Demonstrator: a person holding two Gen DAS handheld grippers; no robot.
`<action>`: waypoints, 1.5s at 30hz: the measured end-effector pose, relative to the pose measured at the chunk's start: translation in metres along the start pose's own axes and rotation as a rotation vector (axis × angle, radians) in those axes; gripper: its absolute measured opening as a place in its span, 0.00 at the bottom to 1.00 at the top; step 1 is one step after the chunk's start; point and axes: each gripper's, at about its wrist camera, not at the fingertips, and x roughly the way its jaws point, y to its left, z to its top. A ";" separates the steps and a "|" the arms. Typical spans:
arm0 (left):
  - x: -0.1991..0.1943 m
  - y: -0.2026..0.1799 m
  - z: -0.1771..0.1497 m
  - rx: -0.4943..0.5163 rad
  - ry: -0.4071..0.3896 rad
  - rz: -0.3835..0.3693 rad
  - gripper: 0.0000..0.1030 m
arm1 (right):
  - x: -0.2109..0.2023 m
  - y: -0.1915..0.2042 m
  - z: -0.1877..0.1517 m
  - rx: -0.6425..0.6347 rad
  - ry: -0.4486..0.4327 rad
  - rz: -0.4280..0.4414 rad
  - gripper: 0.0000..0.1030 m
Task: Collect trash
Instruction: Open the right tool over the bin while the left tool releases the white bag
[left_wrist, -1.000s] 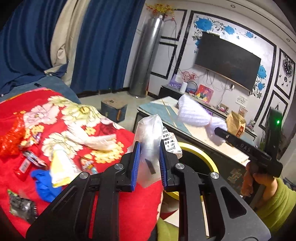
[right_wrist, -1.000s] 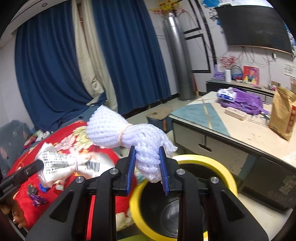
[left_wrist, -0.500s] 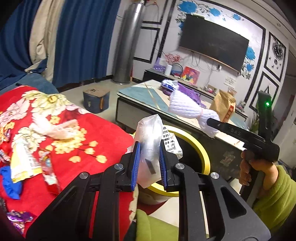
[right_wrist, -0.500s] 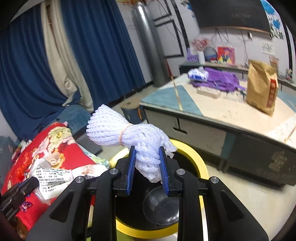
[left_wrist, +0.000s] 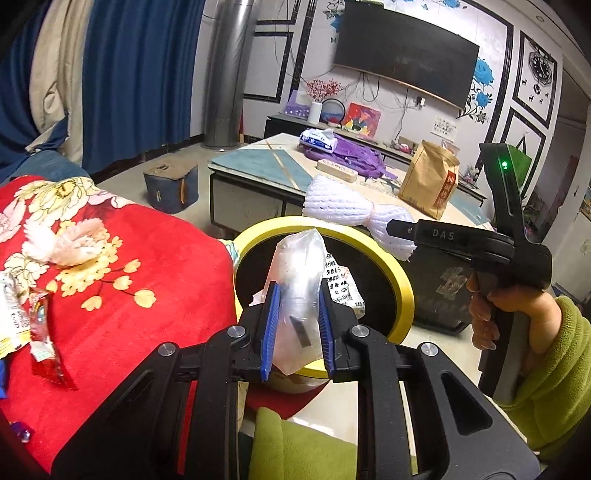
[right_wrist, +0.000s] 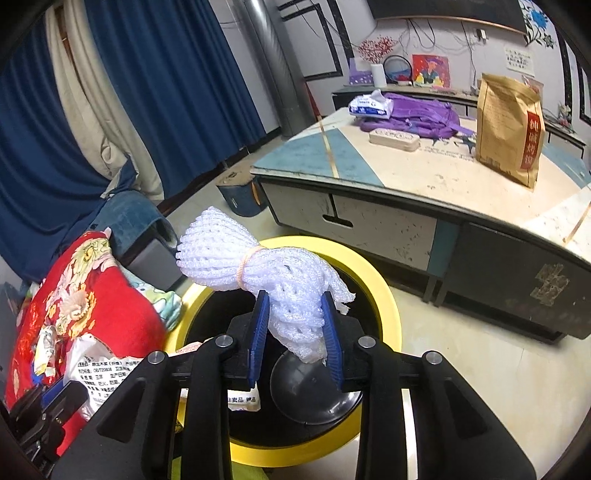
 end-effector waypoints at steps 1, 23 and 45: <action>0.002 0.001 0.000 -0.002 0.003 0.000 0.14 | 0.002 -0.001 0.000 0.003 0.004 -0.002 0.28; 0.006 0.012 0.003 -0.092 0.001 0.020 0.89 | 0.013 -0.018 -0.002 0.066 0.021 -0.029 0.70; -0.063 0.046 0.014 -0.130 -0.189 0.198 0.89 | -0.049 0.063 -0.001 -0.113 -0.189 0.132 0.78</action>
